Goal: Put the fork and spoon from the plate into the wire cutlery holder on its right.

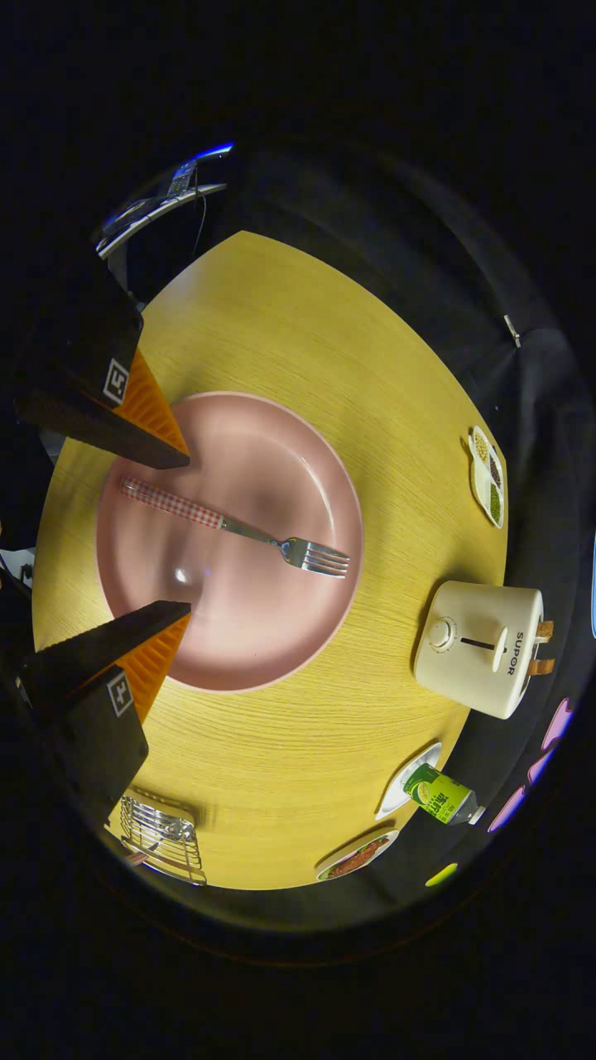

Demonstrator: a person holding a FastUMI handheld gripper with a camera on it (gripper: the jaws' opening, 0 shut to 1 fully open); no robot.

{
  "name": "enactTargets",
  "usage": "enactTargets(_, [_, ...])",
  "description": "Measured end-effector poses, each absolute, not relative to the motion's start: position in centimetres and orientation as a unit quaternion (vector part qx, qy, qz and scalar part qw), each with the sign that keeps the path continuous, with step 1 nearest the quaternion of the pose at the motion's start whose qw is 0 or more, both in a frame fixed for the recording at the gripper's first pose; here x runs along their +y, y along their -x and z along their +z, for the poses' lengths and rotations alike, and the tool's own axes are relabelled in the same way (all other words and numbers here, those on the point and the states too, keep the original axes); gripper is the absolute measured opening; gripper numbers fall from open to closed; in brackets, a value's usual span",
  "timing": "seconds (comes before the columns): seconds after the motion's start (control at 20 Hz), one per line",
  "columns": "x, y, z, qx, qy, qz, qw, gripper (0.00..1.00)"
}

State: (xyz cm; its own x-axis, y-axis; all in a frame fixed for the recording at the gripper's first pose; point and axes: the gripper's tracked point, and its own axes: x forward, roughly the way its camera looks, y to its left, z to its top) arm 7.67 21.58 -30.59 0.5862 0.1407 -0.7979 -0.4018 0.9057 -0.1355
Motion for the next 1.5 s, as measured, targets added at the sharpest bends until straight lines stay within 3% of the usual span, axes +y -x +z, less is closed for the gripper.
enactTargets(0.15, [21.5, -7.3, -31.9, 0.445, 0.155, 0.147, 0.87, 0.99])
enactTargets(0.45, [21.9, -6.9, -33.4, 0.462, 0.15, 0.137, 0.863, 0.74])
enactTargets(0.55, [21.4, -7.0, -33.4, 0.458, 0.151, 0.128, 0.866, 0.6])
enactTargets(0.6, [21.0, -7.2, -33.3, 0.453, 0.153, 0.12, 0.87, 0.45])
enactTargets(0.7, [20.9, -7.1, -33.4, 0.457, 0.155, 0.125, 0.867, 0.26])
enactTargets(0.8, [20.5, -6.9, -33.2, 0.463, 0.148, 0.13, 0.864, 0.2])
enactTargets(1.1, [20.5, -6.7, -32.8, 0.485, 0.065, 0.17, 0.855, 0.1])
enactTargets(1.5, [16.5, -4.5, -26.2, 0.454, 0.068, 0.216, 0.862, 0.1])
